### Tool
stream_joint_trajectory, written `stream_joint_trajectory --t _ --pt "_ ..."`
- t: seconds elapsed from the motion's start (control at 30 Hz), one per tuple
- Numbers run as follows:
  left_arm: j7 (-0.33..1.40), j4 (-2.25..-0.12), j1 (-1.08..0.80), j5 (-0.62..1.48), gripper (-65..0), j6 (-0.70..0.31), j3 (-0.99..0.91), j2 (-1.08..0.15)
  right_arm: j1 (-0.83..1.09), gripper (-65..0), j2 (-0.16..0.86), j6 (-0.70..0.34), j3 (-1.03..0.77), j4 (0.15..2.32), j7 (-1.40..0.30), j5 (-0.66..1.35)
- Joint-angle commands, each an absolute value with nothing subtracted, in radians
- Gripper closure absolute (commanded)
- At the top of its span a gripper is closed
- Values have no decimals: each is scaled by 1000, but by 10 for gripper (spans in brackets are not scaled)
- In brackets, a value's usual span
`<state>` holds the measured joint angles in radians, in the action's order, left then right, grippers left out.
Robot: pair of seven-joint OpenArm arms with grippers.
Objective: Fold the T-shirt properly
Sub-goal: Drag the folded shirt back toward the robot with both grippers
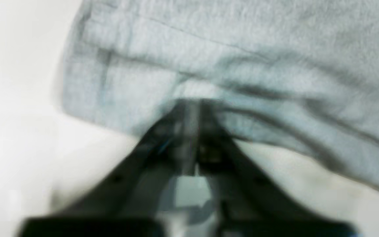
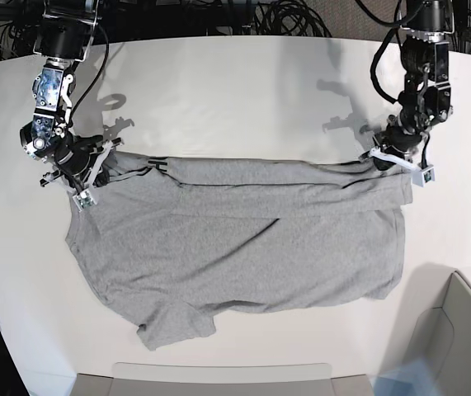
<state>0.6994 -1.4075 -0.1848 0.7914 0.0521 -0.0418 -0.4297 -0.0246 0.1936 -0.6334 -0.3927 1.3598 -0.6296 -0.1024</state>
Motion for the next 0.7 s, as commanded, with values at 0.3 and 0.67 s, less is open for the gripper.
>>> stream_joint_trajectory --t 0.3,0.67 --pt "789 -1601 -377 773 0 81 -153 -464 58 0 205 -667 -522 1445 -654 -110" --pt "858 -1900 -400 774 0 81 -291 -429 64 0 137 -667 -550 1690 -657 -110"
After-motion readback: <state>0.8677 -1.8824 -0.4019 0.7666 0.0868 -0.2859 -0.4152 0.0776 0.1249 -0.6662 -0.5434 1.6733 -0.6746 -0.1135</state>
